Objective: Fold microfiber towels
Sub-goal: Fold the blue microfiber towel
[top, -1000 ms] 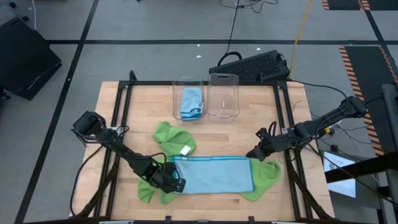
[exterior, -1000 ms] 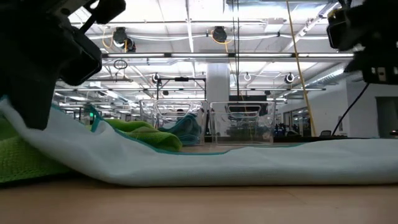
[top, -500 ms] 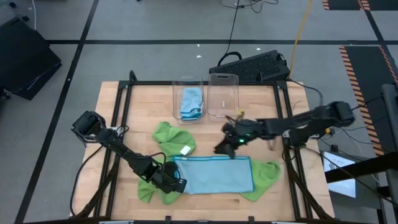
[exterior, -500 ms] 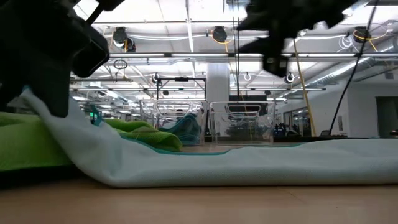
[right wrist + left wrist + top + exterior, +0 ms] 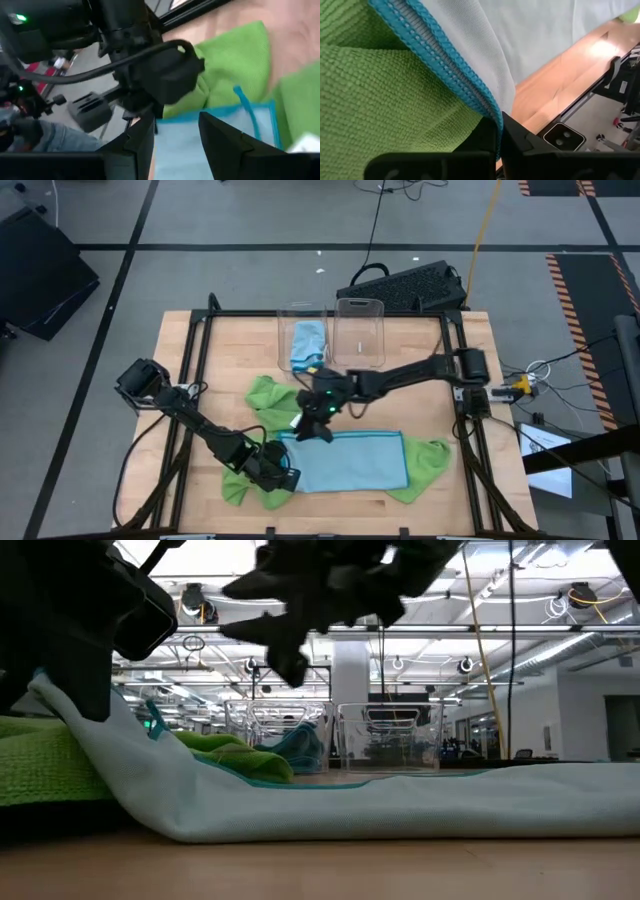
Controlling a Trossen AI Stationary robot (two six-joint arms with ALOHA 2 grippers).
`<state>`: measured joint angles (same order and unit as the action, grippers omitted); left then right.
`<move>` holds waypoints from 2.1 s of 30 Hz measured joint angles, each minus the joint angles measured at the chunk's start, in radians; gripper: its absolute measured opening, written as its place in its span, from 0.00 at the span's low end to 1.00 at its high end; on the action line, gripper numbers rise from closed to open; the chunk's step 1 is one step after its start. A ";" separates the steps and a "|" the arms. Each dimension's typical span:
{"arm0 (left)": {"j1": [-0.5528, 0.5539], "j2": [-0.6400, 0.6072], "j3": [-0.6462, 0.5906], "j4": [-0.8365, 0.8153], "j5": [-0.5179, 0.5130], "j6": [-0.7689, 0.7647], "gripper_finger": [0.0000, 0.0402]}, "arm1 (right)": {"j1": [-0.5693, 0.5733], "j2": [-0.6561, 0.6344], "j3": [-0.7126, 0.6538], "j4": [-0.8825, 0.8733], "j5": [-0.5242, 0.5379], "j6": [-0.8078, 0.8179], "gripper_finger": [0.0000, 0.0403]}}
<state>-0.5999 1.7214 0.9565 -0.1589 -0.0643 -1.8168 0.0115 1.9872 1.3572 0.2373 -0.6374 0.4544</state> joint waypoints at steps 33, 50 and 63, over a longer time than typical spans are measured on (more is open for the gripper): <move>-0.001 0.000 0.000 -0.025 0.020 0.044 0.02 | -0.046 0.297 0.072 0.200 0.008 -0.189 0.60; -0.001 0.000 0.000 -0.032 0.022 0.059 0.02 | 0.028 0.295 0.144 0.070 0.180 -0.210 0.58; -0.001 -0.001 0.000 -0.032 0.022 0.068 0.03 | 0.012 0.295 0.147 0.017 0.217 -0.239 0.58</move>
<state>-0.6010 1.7206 0.9569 -0.1905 -0.0425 -1.7485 0.0235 2.2826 1.5043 0.2546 -0.4207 0.2158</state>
